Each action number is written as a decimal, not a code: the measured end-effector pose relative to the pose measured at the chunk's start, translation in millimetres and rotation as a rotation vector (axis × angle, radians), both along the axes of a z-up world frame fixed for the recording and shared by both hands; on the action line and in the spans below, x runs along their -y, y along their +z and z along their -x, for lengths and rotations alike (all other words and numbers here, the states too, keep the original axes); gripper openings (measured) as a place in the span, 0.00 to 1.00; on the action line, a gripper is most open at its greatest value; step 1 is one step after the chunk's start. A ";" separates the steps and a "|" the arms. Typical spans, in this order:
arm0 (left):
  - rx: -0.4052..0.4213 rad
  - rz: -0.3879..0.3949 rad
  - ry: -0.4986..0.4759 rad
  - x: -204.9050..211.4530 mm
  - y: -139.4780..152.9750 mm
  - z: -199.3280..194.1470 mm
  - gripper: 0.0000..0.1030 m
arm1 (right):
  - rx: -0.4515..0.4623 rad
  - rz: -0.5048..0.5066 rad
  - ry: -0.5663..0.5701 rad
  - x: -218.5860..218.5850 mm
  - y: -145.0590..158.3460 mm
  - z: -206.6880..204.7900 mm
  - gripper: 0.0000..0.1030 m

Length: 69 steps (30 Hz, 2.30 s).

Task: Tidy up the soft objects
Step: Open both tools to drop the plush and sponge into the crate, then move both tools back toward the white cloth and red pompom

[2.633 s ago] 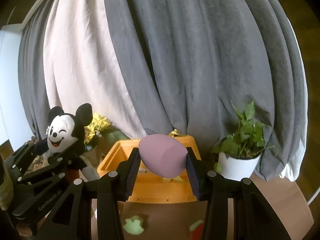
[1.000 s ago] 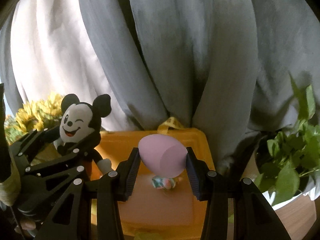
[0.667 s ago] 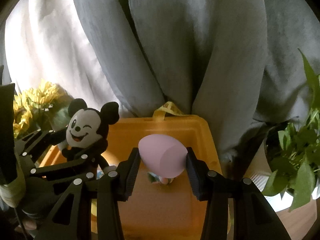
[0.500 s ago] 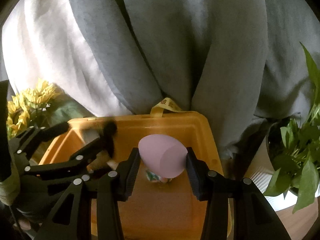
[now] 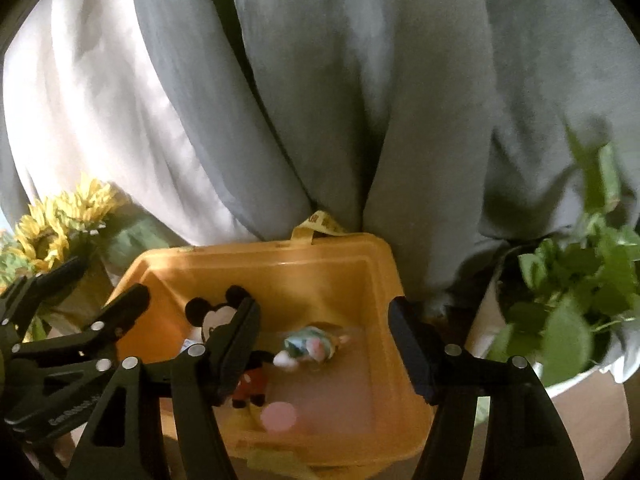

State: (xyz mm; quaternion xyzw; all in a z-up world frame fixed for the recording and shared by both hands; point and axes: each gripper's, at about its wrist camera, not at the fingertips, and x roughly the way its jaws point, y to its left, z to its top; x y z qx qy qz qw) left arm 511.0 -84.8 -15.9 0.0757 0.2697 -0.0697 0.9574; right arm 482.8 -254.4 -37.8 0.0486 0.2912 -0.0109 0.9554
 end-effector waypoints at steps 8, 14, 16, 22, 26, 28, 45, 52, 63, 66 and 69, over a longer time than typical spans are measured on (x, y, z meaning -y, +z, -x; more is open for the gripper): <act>0.074 0.018 0.022 -2.7 31.3 46.4 0.87 | 0.072 0.026 -0.046 0.3 27.0 40.6 0.70; 0.093 0.027 0.033 -6.2 41.3 79.8 0.88 | 0.107 0.045 -0.069 -0.3 40.8 72.2 0.70; 0.098 0.030 0.042 -8.3 44.2 91.2 0.88 | 0.117 0.045 -0.081 -0.5 43.3 83.2 0.70; 0.120 0.013 0.074 -11.4 46.4 125.6 0.87 | 0.137 0.056 -0.101 1.6 44.4 115.1 0.74; 0.107 0.032 0.102 -16.8 43.8 144.1 0.88 | 0.153 0.064 -0.109 1.8 43.5 132.0 0.74; 0.104 0.030 0.115 -18.8 42.0 154.7 0.87 | 0.166 0.070 -0.117 1.0 43.3 141.7 0.74; 0.098 0.043 0.264 -21.7 11.9 233.0 0.87 | 0.190 0.054 -0.134 6.3 15.1 202.8 0.74; 0.125 0.015 0.356 -14.6 -1.0 264.6 0.87 | 0.153 -0.010 -0.128 19.2 -6.7 215.9 0.74; 0.032 0.051 0.448 -10.4 -39.5 284.1 0.87 | 0.093 0.002 -0.113 26.8 -40.4 224.4 0.74; 0.003 0.056 0.473 -10.5 -53.3 285.5 0.87 | 0.064 0.012 -0.092 25.5 -52.4 222.0 0.74; -0.046 0.062 0.493 -8.9 -69.6 284.5 0.87 | 0.038 0.020 -0.078 25.5 -62.4 219.0 0.74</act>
